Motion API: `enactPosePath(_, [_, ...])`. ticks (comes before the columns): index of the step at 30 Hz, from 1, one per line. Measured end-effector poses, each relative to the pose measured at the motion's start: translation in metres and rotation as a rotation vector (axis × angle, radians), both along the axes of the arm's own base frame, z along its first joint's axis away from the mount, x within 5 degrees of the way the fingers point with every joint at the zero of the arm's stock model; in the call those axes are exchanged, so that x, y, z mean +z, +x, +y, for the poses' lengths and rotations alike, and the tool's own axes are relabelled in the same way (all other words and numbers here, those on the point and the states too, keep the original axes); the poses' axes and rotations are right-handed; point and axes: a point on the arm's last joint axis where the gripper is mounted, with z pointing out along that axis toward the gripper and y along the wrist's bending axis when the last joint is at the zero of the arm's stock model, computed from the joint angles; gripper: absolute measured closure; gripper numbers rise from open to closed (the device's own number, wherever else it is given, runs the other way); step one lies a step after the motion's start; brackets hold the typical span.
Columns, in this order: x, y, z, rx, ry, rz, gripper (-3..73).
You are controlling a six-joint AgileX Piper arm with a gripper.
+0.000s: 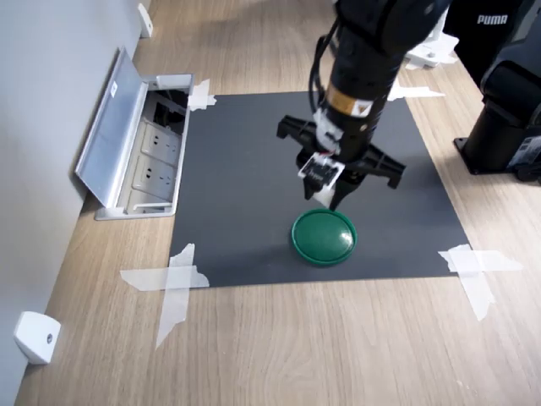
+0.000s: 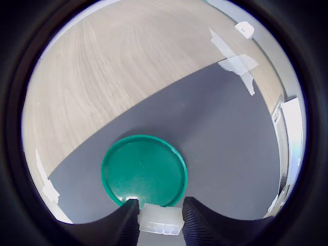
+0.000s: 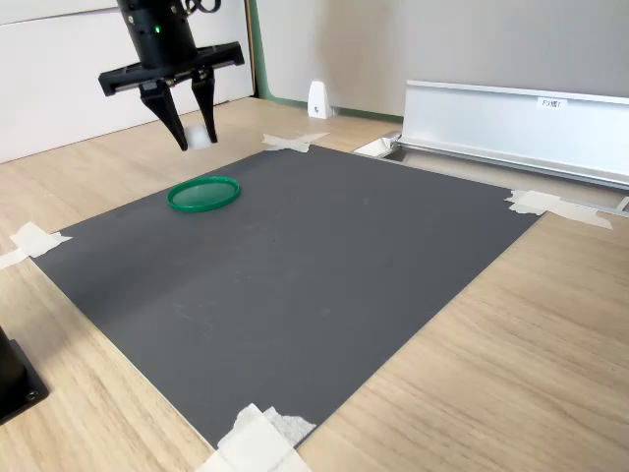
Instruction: Grasp a white terminal and put it on the green lid.
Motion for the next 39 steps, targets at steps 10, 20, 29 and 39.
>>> enactPosePath(10, [-0.032, 0.009, 0.007, -0.003, -0.009, 0.080, 38.4])
enactPosePath(20, [-0.045, 0.012, 0.010, 0.012, -0.021, 0.111, 38.4])
enactPosePath(29, [-0.047, 0.013, 0.010, 0.011, -0.020, 0.115, 27.4])
enactPosePath(39, [0.000, 0.002, 0.005, 0.010, 0.053, -0.014, 9.0])
